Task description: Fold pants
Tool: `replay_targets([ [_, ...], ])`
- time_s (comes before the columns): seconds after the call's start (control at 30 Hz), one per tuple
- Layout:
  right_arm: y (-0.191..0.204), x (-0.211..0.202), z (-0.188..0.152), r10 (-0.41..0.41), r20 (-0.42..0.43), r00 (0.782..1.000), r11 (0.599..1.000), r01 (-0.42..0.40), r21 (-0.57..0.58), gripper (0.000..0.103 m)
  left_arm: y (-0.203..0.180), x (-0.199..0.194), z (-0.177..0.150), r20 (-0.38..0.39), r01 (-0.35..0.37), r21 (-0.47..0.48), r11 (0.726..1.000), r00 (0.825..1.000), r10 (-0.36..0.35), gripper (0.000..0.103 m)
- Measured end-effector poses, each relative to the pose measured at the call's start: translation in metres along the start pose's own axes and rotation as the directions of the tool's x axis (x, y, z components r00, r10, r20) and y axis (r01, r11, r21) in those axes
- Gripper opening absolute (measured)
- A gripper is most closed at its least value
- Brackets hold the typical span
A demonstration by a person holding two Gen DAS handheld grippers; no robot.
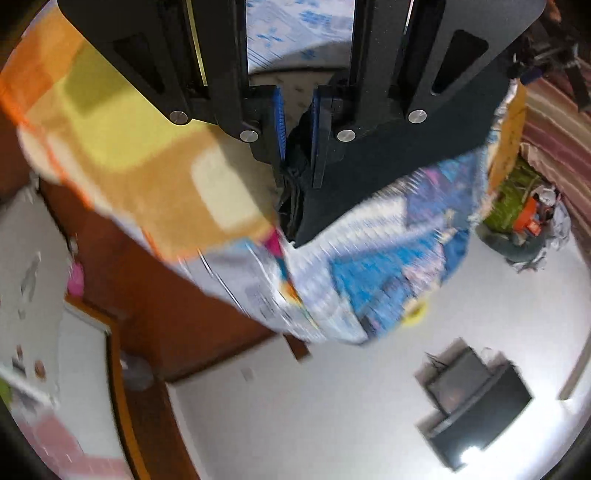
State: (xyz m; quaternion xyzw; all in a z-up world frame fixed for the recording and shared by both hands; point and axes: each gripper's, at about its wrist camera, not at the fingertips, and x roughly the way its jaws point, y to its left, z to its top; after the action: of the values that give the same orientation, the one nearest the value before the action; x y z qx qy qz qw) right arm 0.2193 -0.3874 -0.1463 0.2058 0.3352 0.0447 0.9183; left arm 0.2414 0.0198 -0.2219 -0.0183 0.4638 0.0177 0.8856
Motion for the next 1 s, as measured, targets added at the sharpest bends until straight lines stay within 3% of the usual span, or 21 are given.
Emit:
replay_targets([
  [0.23,0.086,-0.031,0.034,0.136,0.065,0.989,0.980,-0.125,-0.154,0.010,0.031,-0.041,-0.008,0.081,-0.014,-0.031,0.999,0.997,0.016,0.103],
  [0.5,0.184,-0.018,0.025,0.284,-0.020,0.959,0.918,-0.278,-0.284,0.010,0.064,-0.066,-0.030,0.134,-0.060,-0.076,0.995,0.989,0.070,0.103],
  [0.63,0.228,0.005,-0.001,0.327,-0.117,0.938,0.879,-0.347,-0.328,0.010,0.079,-0.073,-0.045,0.141,-0.097,-0.088,0.991,0.984,0.109,0.103],
  [0.77,0.260,0.038,-0.042,0.358,-0.298,0.885,0.837,-0.446,-0.319,0.010,0.091,-0.076,-0.058,0.133,-0.116,-0.105,0.988,0.983,0.130,0.103],
  [1.0,0.275,0.088,-0.138,0.234,-0.520,0.822,0.797,-0.468,-0.382,0.010,0.106,-0.071,-0.079,0.084,-0.118,-0.128,0.985,0.988,0.129,0.103],
])
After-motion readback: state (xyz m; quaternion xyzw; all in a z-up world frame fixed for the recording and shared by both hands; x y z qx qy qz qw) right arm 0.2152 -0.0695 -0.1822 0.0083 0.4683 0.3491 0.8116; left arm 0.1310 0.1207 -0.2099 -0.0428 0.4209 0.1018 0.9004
